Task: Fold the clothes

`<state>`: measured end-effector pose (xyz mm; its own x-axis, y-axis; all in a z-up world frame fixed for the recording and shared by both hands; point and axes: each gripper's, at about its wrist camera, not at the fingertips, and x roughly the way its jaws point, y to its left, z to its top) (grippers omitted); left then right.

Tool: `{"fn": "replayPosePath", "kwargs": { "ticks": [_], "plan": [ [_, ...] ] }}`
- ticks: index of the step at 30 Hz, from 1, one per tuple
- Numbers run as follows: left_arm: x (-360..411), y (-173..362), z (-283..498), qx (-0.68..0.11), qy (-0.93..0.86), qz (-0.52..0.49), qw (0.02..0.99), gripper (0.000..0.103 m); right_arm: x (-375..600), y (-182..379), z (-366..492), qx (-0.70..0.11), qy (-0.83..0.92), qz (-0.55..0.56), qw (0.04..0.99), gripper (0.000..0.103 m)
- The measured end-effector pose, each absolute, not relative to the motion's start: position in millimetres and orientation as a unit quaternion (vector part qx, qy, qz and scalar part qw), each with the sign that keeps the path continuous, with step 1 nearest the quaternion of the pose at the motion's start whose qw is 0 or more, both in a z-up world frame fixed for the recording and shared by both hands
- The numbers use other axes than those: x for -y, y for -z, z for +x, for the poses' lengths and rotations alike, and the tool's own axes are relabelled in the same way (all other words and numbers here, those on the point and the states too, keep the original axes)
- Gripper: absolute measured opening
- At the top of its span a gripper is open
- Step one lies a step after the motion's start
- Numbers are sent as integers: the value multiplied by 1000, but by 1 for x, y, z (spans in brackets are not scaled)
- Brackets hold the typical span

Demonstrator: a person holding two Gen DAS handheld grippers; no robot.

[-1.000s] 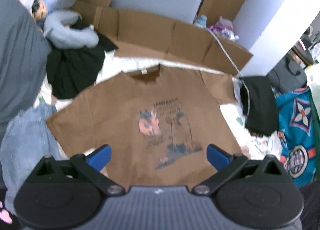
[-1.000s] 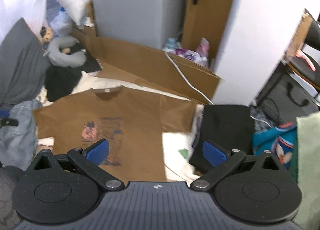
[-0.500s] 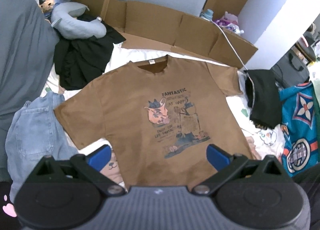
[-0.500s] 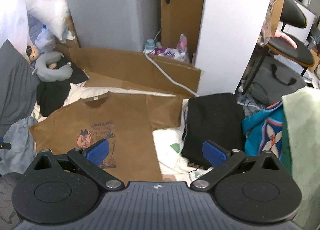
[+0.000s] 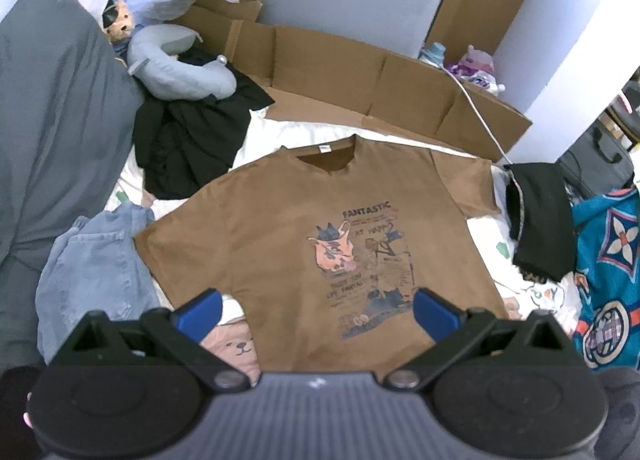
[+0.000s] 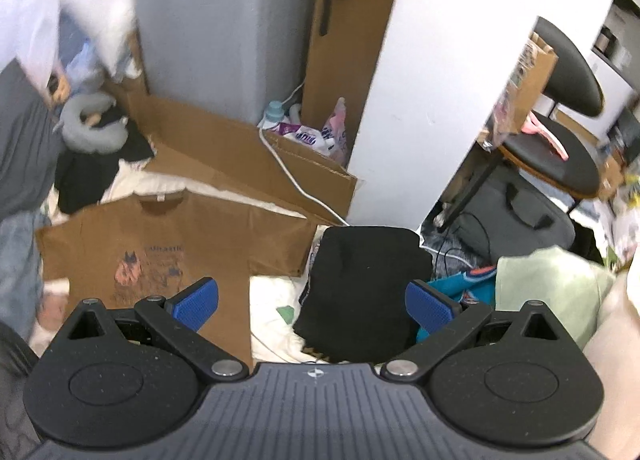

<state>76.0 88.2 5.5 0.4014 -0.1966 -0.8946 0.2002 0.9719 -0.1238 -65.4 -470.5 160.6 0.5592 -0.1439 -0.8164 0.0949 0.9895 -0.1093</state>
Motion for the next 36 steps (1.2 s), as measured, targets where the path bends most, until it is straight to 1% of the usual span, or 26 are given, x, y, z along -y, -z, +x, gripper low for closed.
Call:
{"fn": "replayPosePath", "kwargs": {
  "ticks": [3,7,14,17,27,33,35,36],
  "plan": [
    [-86,-4,76,-537,113,8,836,103,467,-144,-56,-477,46,-29,877,103],
    [-82,-1,76,-543,104,11,833,103,458,-103,-45,-489,20,-18,872,103],
    [-74,10,86,-554,100,5,827,103,455,-32,-37,-485,1,46,873,103],
    [-62,19,93,-555,97,20,826,103,458,-8,-38,-473,8,60,879,103],
    [-23,51,131,-523,124,35,843,103,483,61,-26,-413,42,106,904,102],
    [-8,80,158,-515,136,30,846,103,491,119,-15,-388,44,157,907,101],
    [-2,92,168,-512,138,34,847,103,490,140,-9,-380,47,174,907,99],
    [1,98,173,-511,139,36,848,103,490,151,-5,-380,47,186,905,94]
  ]
}}
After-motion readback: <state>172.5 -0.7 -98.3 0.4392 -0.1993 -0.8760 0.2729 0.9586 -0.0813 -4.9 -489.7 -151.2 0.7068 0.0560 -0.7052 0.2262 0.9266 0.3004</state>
